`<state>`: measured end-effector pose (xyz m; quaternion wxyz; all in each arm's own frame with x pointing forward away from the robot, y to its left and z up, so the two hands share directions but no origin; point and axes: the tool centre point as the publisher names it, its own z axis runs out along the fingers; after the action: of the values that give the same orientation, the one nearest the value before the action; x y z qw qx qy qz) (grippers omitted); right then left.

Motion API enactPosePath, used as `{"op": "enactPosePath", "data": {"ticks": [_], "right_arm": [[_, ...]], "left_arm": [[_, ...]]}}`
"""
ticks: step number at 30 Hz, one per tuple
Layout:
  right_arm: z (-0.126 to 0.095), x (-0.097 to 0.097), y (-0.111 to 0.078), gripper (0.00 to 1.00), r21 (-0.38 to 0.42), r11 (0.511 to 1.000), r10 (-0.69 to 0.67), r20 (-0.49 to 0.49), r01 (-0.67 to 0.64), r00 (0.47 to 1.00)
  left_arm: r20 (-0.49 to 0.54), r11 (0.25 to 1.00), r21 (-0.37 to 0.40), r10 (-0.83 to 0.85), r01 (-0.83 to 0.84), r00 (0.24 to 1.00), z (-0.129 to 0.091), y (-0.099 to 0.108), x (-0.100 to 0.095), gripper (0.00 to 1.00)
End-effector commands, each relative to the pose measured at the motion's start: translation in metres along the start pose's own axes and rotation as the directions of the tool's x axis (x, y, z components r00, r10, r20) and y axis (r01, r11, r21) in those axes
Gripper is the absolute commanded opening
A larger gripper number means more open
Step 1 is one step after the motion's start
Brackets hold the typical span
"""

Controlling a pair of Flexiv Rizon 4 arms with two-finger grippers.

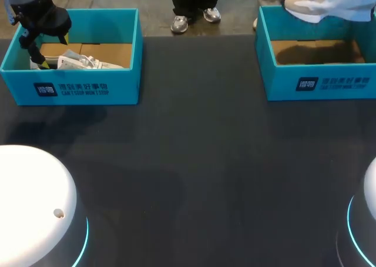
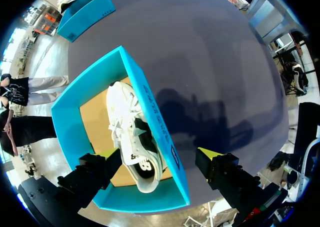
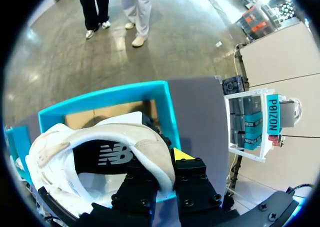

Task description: Take the shoe out of the shoebox, open the shoe tongue, remove and reinsert the insole, then place the shoe into the shoebox

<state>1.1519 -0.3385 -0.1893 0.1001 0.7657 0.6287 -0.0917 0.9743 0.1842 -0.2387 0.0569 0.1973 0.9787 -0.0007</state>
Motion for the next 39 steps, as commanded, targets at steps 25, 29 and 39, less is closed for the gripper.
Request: {"op": "enactPosePath", "data": {"ticks": [25,29,39], "right_arm": [[-0.025,0.001,-0.002,0.0,-0.015,1.0,0.002,-0.007,-0.002,1.0],[-0.028,0.001,-0.016,0.0,-0.026,1.0,0.004,0.001,-0.004,1.0],[-0.042,0.017,-0.054,0.0,-0.052,0.999,0.006,0.028,-0.004,1.0]], "left_arm": [[0.003,1.0,-0.002,0.0,0.0,1.0,0.0,0.0,0.002,1.0],[0.003,1.0,-0.002,0.0,0.0,1.0,0.0,0.0,0.002,1.0],[0.003,1.0,-0.002,0.0,0.0,1.0,0.0,0.0,0.002,1.0]]}}
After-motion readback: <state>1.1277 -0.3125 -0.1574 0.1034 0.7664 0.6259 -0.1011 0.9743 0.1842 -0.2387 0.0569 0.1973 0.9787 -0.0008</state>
